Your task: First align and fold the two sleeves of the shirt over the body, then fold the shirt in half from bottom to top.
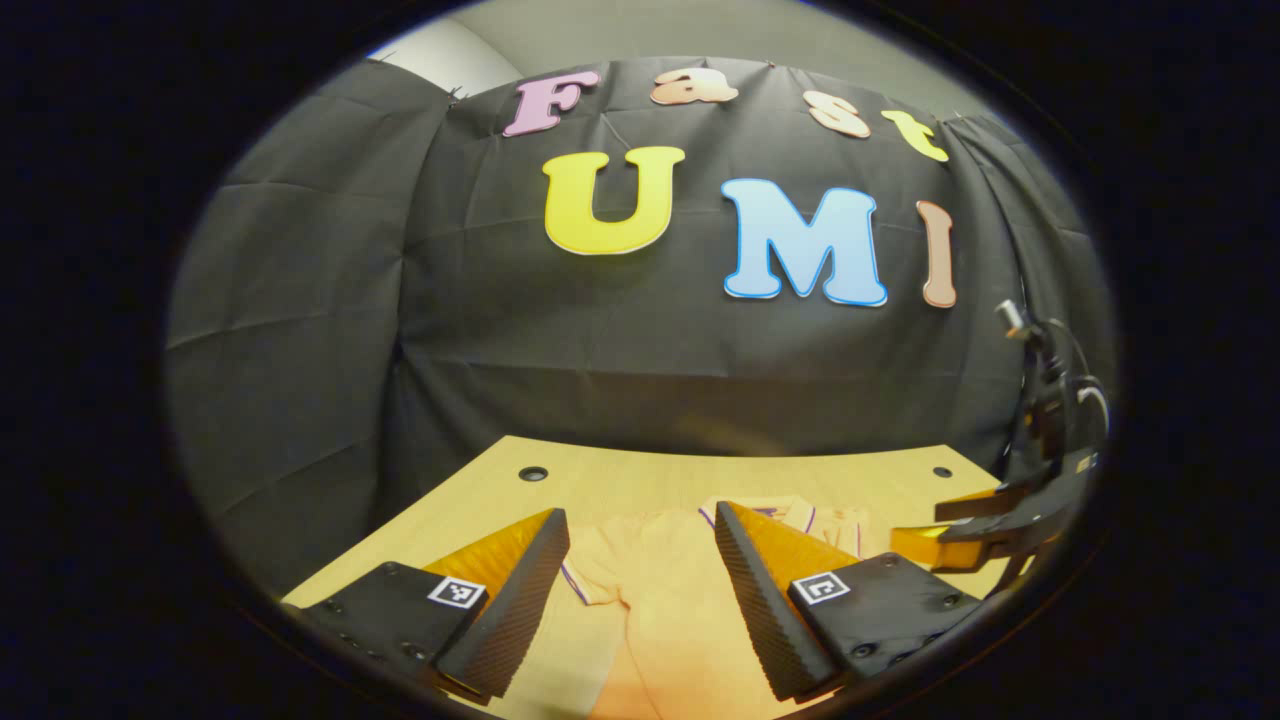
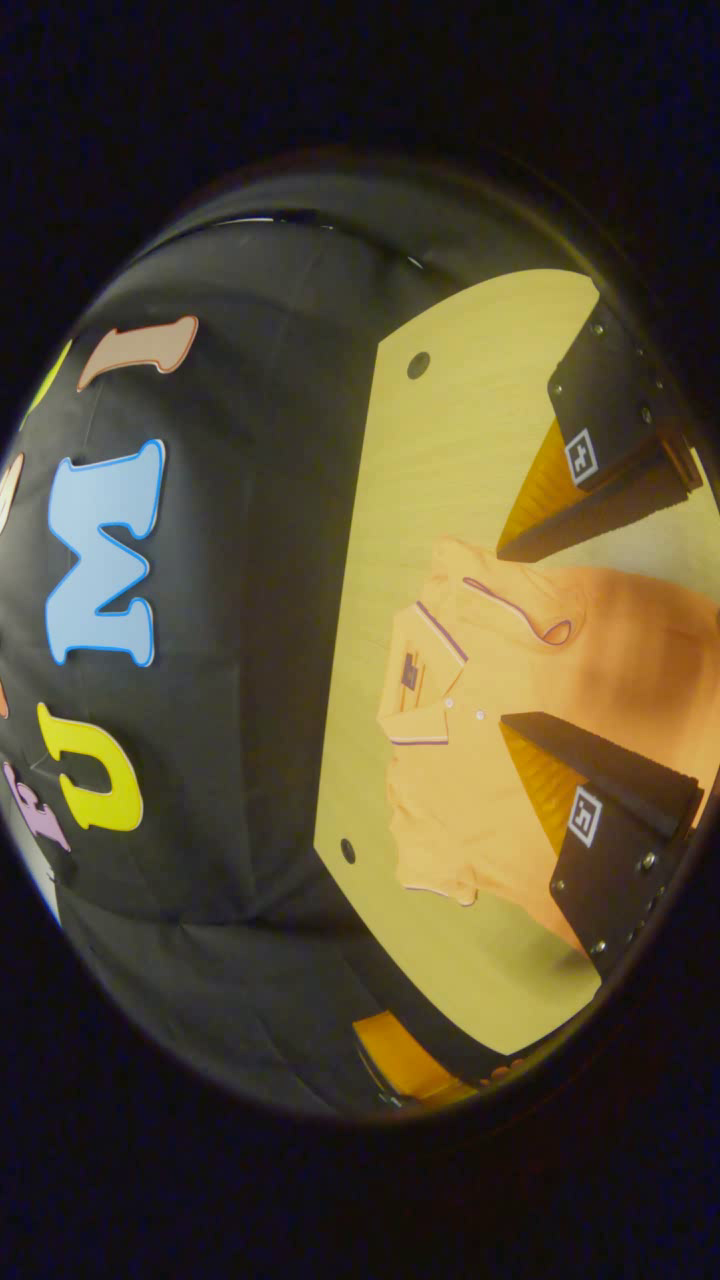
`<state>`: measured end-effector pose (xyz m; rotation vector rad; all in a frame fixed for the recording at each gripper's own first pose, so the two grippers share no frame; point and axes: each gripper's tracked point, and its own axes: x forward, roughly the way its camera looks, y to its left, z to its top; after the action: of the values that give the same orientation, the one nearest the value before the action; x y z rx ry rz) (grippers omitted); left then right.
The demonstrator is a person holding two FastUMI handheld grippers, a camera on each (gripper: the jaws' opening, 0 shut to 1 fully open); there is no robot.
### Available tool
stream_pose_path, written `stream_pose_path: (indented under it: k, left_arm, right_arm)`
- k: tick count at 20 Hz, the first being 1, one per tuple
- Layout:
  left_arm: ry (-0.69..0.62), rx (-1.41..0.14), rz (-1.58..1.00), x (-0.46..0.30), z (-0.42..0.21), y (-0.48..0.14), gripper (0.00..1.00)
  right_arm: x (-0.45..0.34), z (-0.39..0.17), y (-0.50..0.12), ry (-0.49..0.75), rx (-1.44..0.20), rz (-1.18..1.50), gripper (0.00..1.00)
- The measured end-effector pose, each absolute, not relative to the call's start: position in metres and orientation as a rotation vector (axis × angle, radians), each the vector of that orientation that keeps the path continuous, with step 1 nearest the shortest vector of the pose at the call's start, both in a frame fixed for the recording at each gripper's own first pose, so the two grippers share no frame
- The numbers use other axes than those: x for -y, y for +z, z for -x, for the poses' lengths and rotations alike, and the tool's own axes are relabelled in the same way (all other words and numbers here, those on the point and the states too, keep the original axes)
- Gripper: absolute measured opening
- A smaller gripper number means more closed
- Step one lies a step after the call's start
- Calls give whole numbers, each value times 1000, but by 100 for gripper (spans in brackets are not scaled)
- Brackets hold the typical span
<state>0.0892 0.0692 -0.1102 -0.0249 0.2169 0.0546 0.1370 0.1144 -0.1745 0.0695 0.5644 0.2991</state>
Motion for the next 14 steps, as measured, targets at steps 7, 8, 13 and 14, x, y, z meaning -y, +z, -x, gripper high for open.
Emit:
stream_pose_path:
  k: [7,8,13,14]
  left_arm:
    - [90,-270,29,-93,-131,-152,95]
    - [97,-275,22,-98,-139,-158,95]
    - [116,-313,28,-120,-170,-191,96]
    - [120,-328,34,-124,-177,-201,95]
  right_arm:
    - [-106,-100,-126,224,-477,-123,93]
    - [-103,-96,-121,207,-471,-123,94]
    - [-98,-75,-105,154,-451,-138,93]
    - [-99,-72,-104,151,-453,-139,93]
